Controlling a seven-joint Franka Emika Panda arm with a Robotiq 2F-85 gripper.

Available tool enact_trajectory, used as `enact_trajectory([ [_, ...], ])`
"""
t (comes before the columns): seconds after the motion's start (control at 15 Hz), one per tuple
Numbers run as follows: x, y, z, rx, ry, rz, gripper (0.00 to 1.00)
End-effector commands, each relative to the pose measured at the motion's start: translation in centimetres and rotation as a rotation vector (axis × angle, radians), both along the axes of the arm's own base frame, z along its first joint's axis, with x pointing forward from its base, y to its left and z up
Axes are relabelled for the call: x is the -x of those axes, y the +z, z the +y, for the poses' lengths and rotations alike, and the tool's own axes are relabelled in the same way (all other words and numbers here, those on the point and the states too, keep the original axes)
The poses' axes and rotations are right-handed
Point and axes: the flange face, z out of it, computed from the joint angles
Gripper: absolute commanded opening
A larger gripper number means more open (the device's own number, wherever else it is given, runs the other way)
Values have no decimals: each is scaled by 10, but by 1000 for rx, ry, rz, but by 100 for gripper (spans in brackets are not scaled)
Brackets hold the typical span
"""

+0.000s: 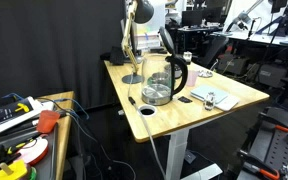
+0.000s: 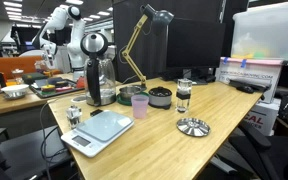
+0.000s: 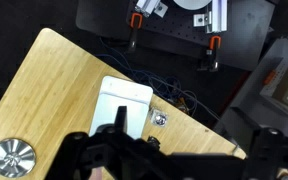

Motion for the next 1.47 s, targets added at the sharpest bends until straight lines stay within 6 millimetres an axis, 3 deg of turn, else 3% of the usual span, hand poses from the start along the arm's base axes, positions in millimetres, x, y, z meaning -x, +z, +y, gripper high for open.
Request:
enact_trajectory([
  [0.0, 0, 0, 0, 0, 0, 0, 100],
  [0.27, -9, 2, 16, 8, -37, -57, 100],
  [0.4, -19, 3, 36, 33, -39, -100, 100],
  [0.93, -54, -11, 170, 155, -43, -238, 100],
  [1.4, -49, -8, 164, 158, -42, -227, 100],
])
